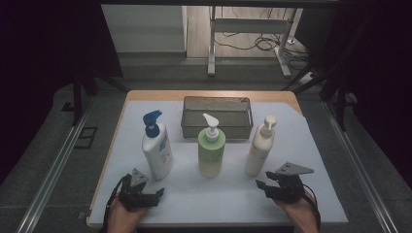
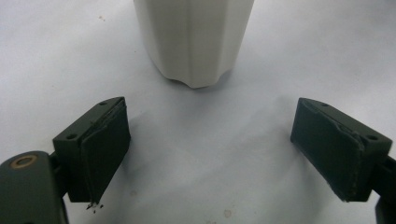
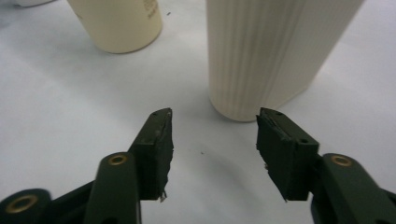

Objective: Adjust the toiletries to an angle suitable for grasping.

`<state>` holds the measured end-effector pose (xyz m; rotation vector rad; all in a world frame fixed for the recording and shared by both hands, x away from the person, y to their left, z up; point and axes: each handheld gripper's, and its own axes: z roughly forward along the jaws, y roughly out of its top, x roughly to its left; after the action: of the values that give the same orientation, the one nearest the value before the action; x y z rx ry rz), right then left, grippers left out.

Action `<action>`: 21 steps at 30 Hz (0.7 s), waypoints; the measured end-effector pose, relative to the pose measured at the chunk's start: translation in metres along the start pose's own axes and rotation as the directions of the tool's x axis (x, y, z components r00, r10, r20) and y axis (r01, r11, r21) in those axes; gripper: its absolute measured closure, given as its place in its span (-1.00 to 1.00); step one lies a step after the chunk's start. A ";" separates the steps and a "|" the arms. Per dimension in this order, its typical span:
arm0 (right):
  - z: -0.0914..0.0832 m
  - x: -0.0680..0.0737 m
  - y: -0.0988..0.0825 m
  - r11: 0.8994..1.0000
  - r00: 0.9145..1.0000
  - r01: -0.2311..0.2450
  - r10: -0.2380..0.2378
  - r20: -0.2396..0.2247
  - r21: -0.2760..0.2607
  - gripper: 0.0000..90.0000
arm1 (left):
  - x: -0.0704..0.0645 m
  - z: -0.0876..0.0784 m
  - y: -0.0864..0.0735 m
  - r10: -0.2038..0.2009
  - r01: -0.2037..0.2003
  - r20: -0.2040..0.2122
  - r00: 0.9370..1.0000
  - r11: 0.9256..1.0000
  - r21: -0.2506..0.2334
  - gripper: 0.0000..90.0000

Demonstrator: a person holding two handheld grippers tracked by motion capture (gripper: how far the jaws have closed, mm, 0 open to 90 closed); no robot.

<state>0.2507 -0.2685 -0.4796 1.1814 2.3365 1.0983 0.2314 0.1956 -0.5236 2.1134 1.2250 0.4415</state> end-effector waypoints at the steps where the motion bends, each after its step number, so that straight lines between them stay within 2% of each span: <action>1: 0.001 0.001 0.001 1.000 1.000 0.005 -0.005 -0.007 0.002 0.10 | 0.000 0.000 0.000 0.000 0.000 0.000 1.000 1.000 0.000 -0.74; 9: 0.010 0.016 0.013 0.999 0.999 0.041 -0.041 -0.032 0.015 0.59 | 0.000 0.000 0.000 0.000 0.000 0.000 1.000 1.000 0.001 -0.74; 16: 0.019 0.023 0.022 0.999 0.998 0.053 -0.053 -0.016 0.008 0.95 | 0.000 0.000 0.000 0.000 0.000 0.001 1.000 1.000 0.001 -0.74; 21: 0.028 0.028 0.028 0.998 0.998 0.058 -0.058 0.003 0.002 1.00 | 0.000 0.000 0.000 0.000 0.000 0.000 1.000 1.000 0.001 -0.74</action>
<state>0.2652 -0.2223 -0.4755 1.1083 2.3546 1.0749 0.2314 0.1957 -0.5235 2.1140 1.2252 0.4407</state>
